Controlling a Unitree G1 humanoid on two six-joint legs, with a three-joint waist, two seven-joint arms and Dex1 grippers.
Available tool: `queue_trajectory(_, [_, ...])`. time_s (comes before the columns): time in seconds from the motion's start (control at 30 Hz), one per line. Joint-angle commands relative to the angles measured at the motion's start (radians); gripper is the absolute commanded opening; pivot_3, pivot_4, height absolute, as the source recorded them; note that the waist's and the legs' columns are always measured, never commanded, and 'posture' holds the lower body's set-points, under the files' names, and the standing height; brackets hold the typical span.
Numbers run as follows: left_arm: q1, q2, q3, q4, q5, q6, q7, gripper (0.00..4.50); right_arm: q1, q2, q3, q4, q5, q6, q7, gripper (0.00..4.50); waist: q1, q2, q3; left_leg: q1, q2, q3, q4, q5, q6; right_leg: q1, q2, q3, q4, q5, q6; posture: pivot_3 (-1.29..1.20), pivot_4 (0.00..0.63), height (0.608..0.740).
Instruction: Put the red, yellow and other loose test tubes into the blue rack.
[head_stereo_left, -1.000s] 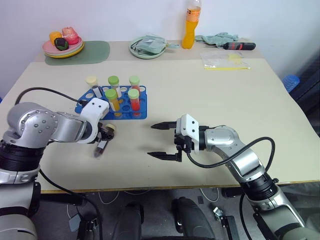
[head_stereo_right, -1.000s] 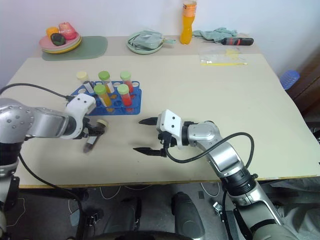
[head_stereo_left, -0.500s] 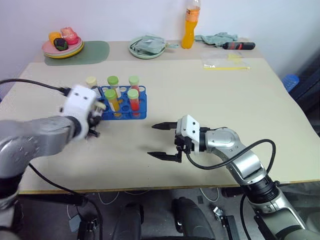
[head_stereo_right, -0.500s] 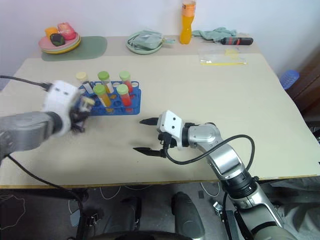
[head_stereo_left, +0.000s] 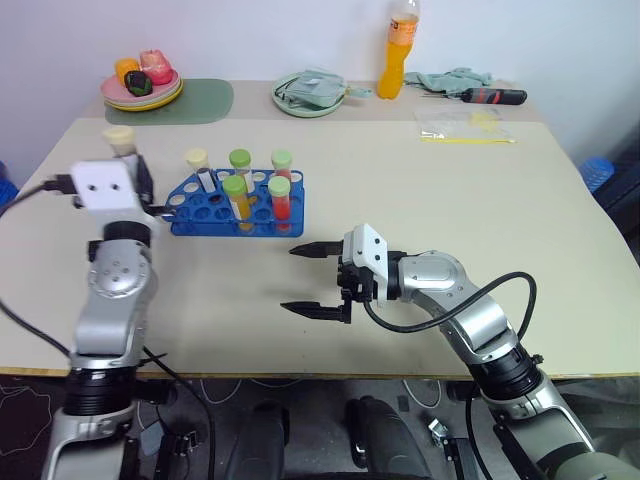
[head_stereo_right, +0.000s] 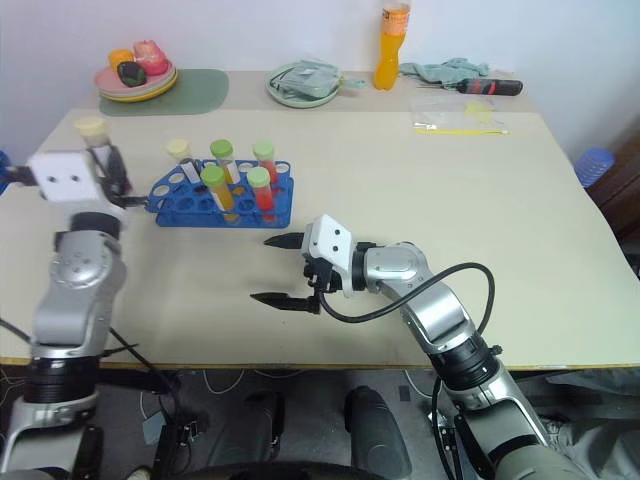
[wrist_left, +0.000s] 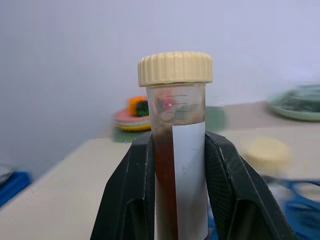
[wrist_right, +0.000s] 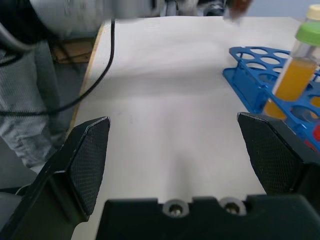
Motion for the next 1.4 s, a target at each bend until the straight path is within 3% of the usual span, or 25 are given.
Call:
queue_trajectory(0.03, [-0.043,-0.033,0.005,0.043,0.045,-0.089,-0.042,1.06,0.001,-0.003,-0.022,-0.034,0.000,0.003,-0.022,4.50,-0.002,0.000,0.000,0.000,0.000,0.000,0.000,0.000,0.000,0.000,0.000,0.000,0.000,0.000,0.000,0.00,0.150,0.740])
queue_trajectory(0.5, [-0.094,-0.142,0.007,0.226,0.121,-0.176,-0.134,1.06,0.011,-0.011,-0.024,-0.048,0.002,0.002,-0.066,4.50,-0.001,0.000,0.000,0.000,0.000,0.000,0.001,0.000,0.000,0.000,0.000,0.000,0.001,0.000,0.000,0.00,0.150,0.740])
queue_trajectory(1.03, [-0.083,-0.176,0.017,0.298,0.162,-0.281,-0.165,1.06,0.014,-0.009,-0.022,-0.052,0.006,0.007,-0.075,4.50,0.001,0.000,0.000,0.000,0.000,0.000,0.001,0.000,0.000,0.000,0.000,0.000,0.001,0.000,0.000,0.00,0.150,0.740])
queue_trajectory(1.13, [-0.063,-0.191,0.031,0.265,0.148,-0.281,-0.159,2.23,0.017,-0.014,-0.025,-0.056,0.005,0.005,-0.076,4.50,0.001,0.000,0.000,0.000,0.000,0.000,0.001,0.000,0.000,0.000,0.000,0.000,0.001,0.000,0.000,0.00,0.150,0.740])
queue_trajectory(1.27, [-0.034,-0.194,0.056,0.186,0.130,-0.255,-0.154,4.20,0.017,-0.020,-0.033,-0.055,0.010,0.000,-0.071,4.50,-0.001,0.000,0.000,0.001,0.000,-0.001,0.001,0.000,0.000,0.000,0.001,0.000,0.001,0.000,0.000,0.00,0.150,0.740])
queue_trajectory(1.3, [-0.023,-0.189,0.069,0.160,0.122,-0.244,-0.151,4.44,0.013,-0.018,-0.034,-0.053,0.014,0.000,-0.071,4.50,-0.001,0.000,0.000,0.001,0.000,-0.001,0.001,0.000,0.000,0.000,0.001,0.000,0.001,0.000,0.000,0.00,0.150,0.740])
queue_trajectory(1.4, [0.010,-0.179,0.094,0.081,0.107,-0.207,-0.158,4.44,0.007,-0.018,-0.044,-0.045,0.026,-0.002,-0.061,4.50,-0.002,0.000,0.000,0.001,0.000,-0.001,0.001,0.000,0.000,0.000,0.001,0.000,0.001,0.000,0.000,0.00,0.150,0.740])
